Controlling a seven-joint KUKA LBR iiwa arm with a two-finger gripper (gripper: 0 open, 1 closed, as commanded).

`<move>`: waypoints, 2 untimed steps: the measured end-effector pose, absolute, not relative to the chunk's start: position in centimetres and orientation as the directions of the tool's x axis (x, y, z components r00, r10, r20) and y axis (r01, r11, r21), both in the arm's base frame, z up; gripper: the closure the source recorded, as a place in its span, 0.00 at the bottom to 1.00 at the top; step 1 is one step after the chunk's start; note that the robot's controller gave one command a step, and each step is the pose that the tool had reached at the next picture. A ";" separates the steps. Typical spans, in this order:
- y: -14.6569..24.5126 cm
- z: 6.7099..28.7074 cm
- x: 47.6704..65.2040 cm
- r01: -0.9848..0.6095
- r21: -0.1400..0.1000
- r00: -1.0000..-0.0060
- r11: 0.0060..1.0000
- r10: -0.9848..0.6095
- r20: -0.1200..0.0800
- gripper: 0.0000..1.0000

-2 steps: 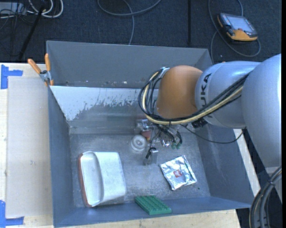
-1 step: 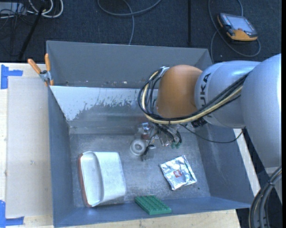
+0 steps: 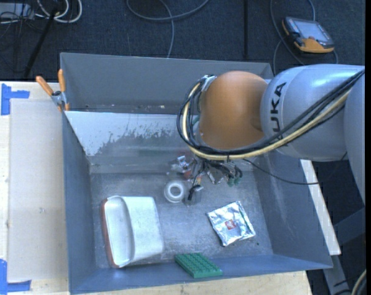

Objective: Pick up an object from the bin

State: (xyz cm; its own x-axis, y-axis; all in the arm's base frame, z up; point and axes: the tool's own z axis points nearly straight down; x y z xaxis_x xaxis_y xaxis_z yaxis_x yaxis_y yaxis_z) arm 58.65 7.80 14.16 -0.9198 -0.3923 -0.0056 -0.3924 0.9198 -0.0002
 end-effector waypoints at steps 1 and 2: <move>9.8 7.0 55.8 -0.943 0.001 -0.333 0.333 -0.943 0.000 1.00; 12.7 33.6 52.4 -0.972 -0.008 -0.235 0.235 -0.972 -0.006 1.00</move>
Offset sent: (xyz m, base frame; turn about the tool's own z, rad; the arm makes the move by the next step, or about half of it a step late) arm -0.0289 0.0195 -0.0716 -0.8310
